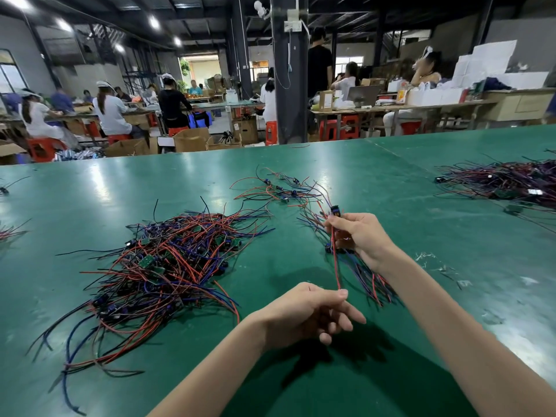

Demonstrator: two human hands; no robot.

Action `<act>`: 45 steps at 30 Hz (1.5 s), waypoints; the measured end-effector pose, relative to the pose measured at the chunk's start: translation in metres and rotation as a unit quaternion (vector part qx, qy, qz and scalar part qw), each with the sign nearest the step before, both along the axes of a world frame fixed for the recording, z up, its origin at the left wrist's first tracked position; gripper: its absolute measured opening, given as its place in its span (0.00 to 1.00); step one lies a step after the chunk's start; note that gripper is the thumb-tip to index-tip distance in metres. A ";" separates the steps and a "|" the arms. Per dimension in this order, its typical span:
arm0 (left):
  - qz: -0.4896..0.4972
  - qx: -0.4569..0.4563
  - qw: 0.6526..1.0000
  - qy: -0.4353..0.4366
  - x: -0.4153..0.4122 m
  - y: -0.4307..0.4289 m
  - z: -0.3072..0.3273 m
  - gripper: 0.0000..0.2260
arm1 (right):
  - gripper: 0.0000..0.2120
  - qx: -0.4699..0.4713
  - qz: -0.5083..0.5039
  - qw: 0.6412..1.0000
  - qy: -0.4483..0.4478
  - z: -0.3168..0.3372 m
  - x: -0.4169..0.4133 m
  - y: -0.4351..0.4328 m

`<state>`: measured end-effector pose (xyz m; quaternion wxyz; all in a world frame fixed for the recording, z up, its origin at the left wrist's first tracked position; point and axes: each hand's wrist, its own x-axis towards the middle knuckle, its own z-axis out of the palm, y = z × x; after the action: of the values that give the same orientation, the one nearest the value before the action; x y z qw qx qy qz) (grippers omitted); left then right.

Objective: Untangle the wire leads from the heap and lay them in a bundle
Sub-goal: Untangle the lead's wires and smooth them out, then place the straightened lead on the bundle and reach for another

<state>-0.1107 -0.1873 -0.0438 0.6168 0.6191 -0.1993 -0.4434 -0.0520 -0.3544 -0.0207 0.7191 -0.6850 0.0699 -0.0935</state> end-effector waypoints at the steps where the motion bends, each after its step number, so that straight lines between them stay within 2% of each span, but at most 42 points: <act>1: -0.002 0.003 1.000 -0.001 0.000 0.000 -0.001 0.16 | 0.08 0.006 0.005 1.000 0.019 0.003 0.001 -0.007; 3: -0.002 0.006 1.000 -0.001 0.002 0.000 -0.002 0.16 | 0.08 -0.014 0.009 0.998 0.059 0.006 0.003 -0.022; 7: 0.006 0.003 1.000 -0.004 0.006 0.002 -0.001 0.14 | 0.07 -0.157 -0.031 0.981 0.112 -0.005 0.007 -0.045; 13: 0.008 0.004 1.000 -0.015 0.006 0.001 -0.001 0.12 | 0.11 -0.343 -0.126 0.925 0.106 -0.016 0.012 -0.049; 18: 0.021 -0.007 1.000 -0.016 0.007 0.002 -0.001 0.11 | 0.10 -0.437 -0.161 0.876 0.127 -0.016 0.007 -0.041; 20: 0.042 -0.015 0.999 -0.017 0.009 0.002 -0.002 0.10 | 0.15 -0.468 -0.179 0.858 0.112 -0.017 0.004 -0.035; 22: 0.066 -0.022 0.997 -0.016 0.010 0.002 -0.002 0.10 | 0.27 -0.512 -0.186 0.832 0.101 -0.020 0.003 -0.027; 25: 0.098 -0.030 0.994 -0.026 0.010 0.002 -0.002 0.09 | 0.41 -0.557 -0.129 0.809 0.136 -0.028 0.001 -0.017; 27: 0.122 -0.032 0.991 -0.053 0.011 0.003 -0.003 0.09 | 0.41 -0.576 -0.086 0.799 0.151 -0.034 0.002 -0.013; 30: 0.176 -0.029 0.977 -0.120 0.013 0.001 -0.004 0.09 | 0.32 -0.592 -0.082 0.791 0.135 -0.038 0.003 -0.012; 32: 0.235 -0.020 0.954 -0.183 0.016 0.000 -0.006 0.09 | 0.29 -0.596 -0.089 0.787 0.131 -0.038 0.004 -0.012; 33: 0.265 0.001 0.932 -0.248 0.019 0.002 -0.007 0.08 | 0.28 -0.599 -0.089 0.785 0.131 -0.039 0.004 -0.012; 34: 0.288 0.040 0.895 -0.339 0.022 0.005 -0.009 0.08 | 0.27 -0.601 -0.090 0.784 0.130 -0.039 0.004 -0.012; 36: 0.295 0.122 0.790 -0.523 0.030 0.014 -0.013 0.10 | 0.27 -0.611 -0.103 0.776 0.120 -0.041 0.001 -0.009; 37: 0.297 0.145 0.752 -0.571 0.034 0.019 -0.014 0.12 | 0.27 -0.624 -0.116 0.766 0.106 -0.043 0.000 -0.007; 40: 0.339 0.167 0.701 -0.605 0.043 0.030 -0.010 0.18 | 0.27 -0.659 -0.140 0.739 0.027 -0.047 -0.002 0.005; 43: 0.365 0.215 0.640 -0.641 0.047 0.037 -0.007 0.22 | 0.29 -0.667 -0.102 0.738 -0.023 -0.051 -0.004 0.024; 45: 0.383 0.231 0.615 -0.649 0.049 0.042 -0.003 0.23 | 0.29 -0.679 -0.065 0.730 -0.041 -0.056 -0.006 0.036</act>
<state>-0.0619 -0.1457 -0.0470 0.2766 0.8875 -0.1832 0.3198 -0.0583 -0.3182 -0.0767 0.0562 -0.9801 0.0026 -0.1904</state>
